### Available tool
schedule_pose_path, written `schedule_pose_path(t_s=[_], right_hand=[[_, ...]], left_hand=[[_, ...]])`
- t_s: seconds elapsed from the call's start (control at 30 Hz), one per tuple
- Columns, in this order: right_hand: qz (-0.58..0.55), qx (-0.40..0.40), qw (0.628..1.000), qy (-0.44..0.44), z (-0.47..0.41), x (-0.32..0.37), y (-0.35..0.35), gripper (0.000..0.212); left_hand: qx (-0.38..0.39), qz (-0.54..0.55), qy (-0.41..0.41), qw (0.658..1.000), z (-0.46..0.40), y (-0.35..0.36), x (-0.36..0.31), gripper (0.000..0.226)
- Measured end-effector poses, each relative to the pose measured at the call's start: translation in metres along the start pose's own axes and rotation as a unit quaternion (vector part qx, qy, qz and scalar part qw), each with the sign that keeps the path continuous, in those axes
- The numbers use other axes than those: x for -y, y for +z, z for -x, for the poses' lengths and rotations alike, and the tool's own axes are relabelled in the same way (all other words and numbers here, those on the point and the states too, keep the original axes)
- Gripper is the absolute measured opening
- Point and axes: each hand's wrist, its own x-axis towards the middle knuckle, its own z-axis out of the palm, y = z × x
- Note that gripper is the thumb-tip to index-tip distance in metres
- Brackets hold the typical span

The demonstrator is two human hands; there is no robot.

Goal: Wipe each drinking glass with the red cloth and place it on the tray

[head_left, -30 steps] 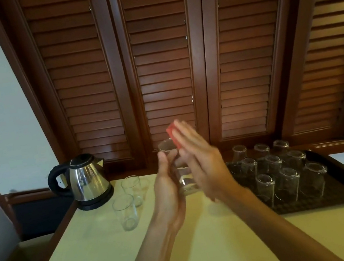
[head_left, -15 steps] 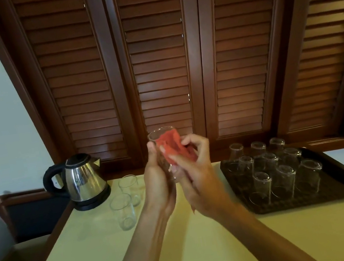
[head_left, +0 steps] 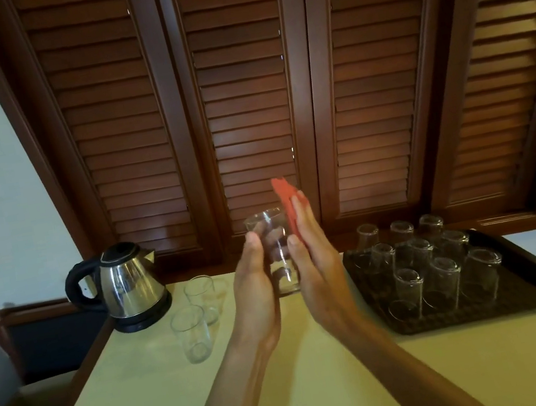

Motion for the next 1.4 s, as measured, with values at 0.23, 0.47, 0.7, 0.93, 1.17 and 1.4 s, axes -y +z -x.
schedule_pose_path(t_s=[0.23, 0.47, 0.7, 0.93, 1.17, 1.4], right_hand=[[0.089, -0.034, 0.995, -0.041, 0.006, -0.011, -0.001, 0.048], [0.050, 0.040, 0.997, -0.039, 0.035, -0.008, 0.011, 0.053], [-0.001, 0.014, 1.000, 0.013, 0.015, -0.001, 0.004, 0.058], [0.010, -0.049, 0.998, -0.028, -0.003, -0.009, -0.006, 0.053], [0.140, -0.032, 0.984, -0.105, 0.030, -0.011, 0.010, 0.049], [-0.009, 0.003, 1.000, -0.017, 0.015, -0.004, 0.000, 0.050]], left_hand=[[0.011, -0.062, -0.005, 0.998, -0.001, 0.002, -0.006, 0.051], [-0.031, -0.042, 0.040, 0.998, -0.012, -0.004, -0.015, 0.054], [-0.011, -0.085, 0.017, 0.996, -0.006, 0.004, -0.015, 0.044], [0.012, -0.094, 0.032, 0.995, 0.004, 0.006, -0.008, 0.059], [-0.024, -0.066, 0.004, 0.998, -0.009, 0.006, -0.010, 0.054], [-0.011, 0.000, 0.025, 1.000, -0.010, 0.013, -0.014, 0.051]])
